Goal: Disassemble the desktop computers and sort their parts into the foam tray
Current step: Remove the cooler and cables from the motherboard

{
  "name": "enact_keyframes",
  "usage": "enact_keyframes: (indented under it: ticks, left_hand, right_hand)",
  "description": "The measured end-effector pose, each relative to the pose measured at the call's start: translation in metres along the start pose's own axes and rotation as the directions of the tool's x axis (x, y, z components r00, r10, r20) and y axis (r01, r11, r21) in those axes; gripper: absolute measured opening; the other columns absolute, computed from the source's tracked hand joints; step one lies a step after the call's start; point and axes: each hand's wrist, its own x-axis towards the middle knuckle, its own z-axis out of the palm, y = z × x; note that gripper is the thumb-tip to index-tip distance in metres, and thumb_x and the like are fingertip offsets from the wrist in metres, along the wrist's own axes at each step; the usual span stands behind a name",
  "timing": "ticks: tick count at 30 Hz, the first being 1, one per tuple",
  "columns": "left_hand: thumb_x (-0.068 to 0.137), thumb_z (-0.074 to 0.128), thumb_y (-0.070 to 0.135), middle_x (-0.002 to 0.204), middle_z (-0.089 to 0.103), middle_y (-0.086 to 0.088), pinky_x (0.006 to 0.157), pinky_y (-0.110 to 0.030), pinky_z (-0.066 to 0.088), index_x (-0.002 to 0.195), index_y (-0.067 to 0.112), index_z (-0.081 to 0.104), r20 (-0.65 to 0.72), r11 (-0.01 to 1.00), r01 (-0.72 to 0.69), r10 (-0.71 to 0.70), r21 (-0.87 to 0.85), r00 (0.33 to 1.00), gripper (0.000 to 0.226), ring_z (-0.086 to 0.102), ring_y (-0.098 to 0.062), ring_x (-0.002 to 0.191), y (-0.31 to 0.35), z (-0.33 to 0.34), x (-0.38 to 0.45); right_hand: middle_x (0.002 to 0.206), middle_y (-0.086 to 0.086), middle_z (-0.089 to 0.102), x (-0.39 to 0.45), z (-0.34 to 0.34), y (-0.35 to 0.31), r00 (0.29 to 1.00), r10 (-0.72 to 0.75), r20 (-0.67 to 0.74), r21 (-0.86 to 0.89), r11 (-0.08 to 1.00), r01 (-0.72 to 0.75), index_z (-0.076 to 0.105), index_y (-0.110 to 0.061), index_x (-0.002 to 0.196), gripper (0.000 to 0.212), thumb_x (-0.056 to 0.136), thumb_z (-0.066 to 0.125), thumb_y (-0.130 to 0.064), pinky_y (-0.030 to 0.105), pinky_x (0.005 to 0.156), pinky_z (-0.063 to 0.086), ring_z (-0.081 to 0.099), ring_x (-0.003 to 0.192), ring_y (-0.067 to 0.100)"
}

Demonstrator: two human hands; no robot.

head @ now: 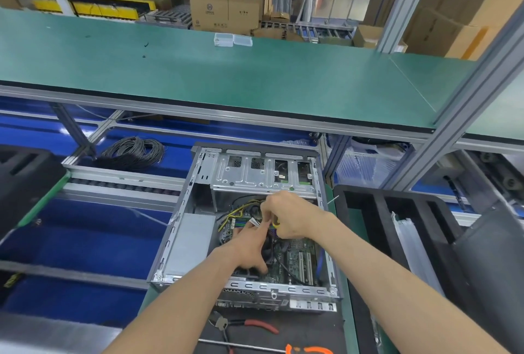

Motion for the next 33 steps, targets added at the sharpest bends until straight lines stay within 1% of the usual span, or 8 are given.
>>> enact_keyframes:
  ticks: [3,6,11,14,19,23,28,33]
  left_hand:
    - [0.068,0.086,0.034,0.130,0.053,-0.011,0.117,-0.061,0.014,0.154,0.026,-0.006,-0.004,1.000,-0.002,0.002,-0.020,1.000,0.126,0.021,-0.038,0.146,-0.001,0.001,0.000]
    - [0.071,0.085,0.034,0.126,0.054,-0.012,0.118,-0.061,0.010,0.154,0.026,-0.014,0.020,1.000,0.014,-0.014,-0.018,1.000,0.130,0.013,-0.040,0.149,-0.001,0.002,0.002]
    - [0.069,0.087,0.032,0.131,0.052,-0.014,0.119,-0.060,0.009,0.151,0.033,-0.019,0.001,1.000,0.003,-0.003,-0.022,1.000,0.133,0.010,-0.041,0.151,-0.001,0.003,0.002]
    - [0.069,0.087,0.033,0.123,0.052,-0.011,0.119,-0.059,0.011,0.149,0.036,-0.021,-0.001,1.000,-0.005,0.005,-0.010,1.000,0.134,0.013,-0.040,0.150,-0.001,0.004,0.002]
    - [0.069,0.087,0.034,0.140,0.049,-0.015,0.119,-0.060,0.007,0.152,0.032,-0.019,0.006,1.000,0.010,-0.010,-0.014,1.000,0.135,0.007,-0.040,0.152,-0.001,0.003,0.003]
    - [0.060,0.087,0.042,0.125,0.060,-0.011,0.112,-0.057,0.018,0.140,0.046,0.000,-0.034,0.998,0.003,-0.005,-0.067,0.999,0.119,0.025,-0.038,0.142,0.001,0.001,0.003]
    - [0.058,0.082,0.051,0.111,0.063,-0.004,0.107,-0.055,0.022,0.134,0.045,0.023,-0.038,0.998,-0.025,0.023,-0.058,0.999,0.096,0.042,-0.030,0.124,0.006,-0.004,0.001]
    - [0.066,0.082,0.043,0.106,0.065,0.002,0.097,-0.041,0.046,0.136,0.035,0.044,-0.017,0.993,-0.086,0.085,-0.085,0.996,0.080,0.058,-0.023,0.100,0.017,-0.018,0.010]
  right_hand:
    - [0.085,0.006,0.049,0.001,-0.002,-0.003,0.984,0.168,-0.061,-0.048,0.984,-0.171,0.056,-0.011,0.093,0.017,0.088,0.058,-0.028,0.036,0.066,0.047,0.055,0.079,0.032]
    - [0.071,0.008,0.045,0.005,-0.001,-0.005,0.966,0.258,-0.014,-0.045,0.965,-0.259,0.050,-0.006,0.074,0.033,0.099,0.057,-0.027,0.037,0.059,0.045,0.056,0.075,0.033]
    - [0.083,0.013,0.068,0.002,-0.002,-0.006,0.991,0.131,-0.002,-0.030,0.991,-0.131,0.073,-0.005,0.085,0.015,0.088,0.058,-0.003,0.037,0.064,0.052,0.058,0.079,0.028]
    - [0.092,0.005,0.070,-0.001,-0.002,-0.004,0.999,0.046,0.010,-0.025,0.999,-0.046,0.078,-0.010,0.086,0.028,0.079,0.056,0.007,0.033,0.069,0.050,0.060,0.085,0.024]
    - [0.085,-0.003,0.066,-0.007,0.003,0.002,0.999,0.028,-0.032,0.077,0.997,-0.025,0.074,-0.012,0.090,0.031,0.076,0.056,0.009,0.028,0.066,0.046,0.058,0.081,0.020]
    - [0.085,-0.001,0.065,-0.021,0.000,0.012,0.975,0.108,-0.195,0.200,0.977,-0.068,0.063,-0.018,0.091,0.022,0.079,0.064,0.001,0.033,0.068,0.052,0.058,0.079,0.018]
    - [0.083,0.000,0.063,-0.047,-0.004,0.015,0.933,0.170,-0.316,0.308,0.949,-0.068,0.057,-0.018,0.087,0.015,0.082,0.068,-0.010,0.039,0.069,0.051,0.054,0.076,0.016]
    - [0.074,0.002,0.062,-0.062,0.003,0.010,0.900,0.198,-0.390,0.361,0.931,-0.048,0.058,-0.015,0.081,0.017,0.078,0.071,-0.005,0.035,0.062,0.047,0.053,0.069,0.016]
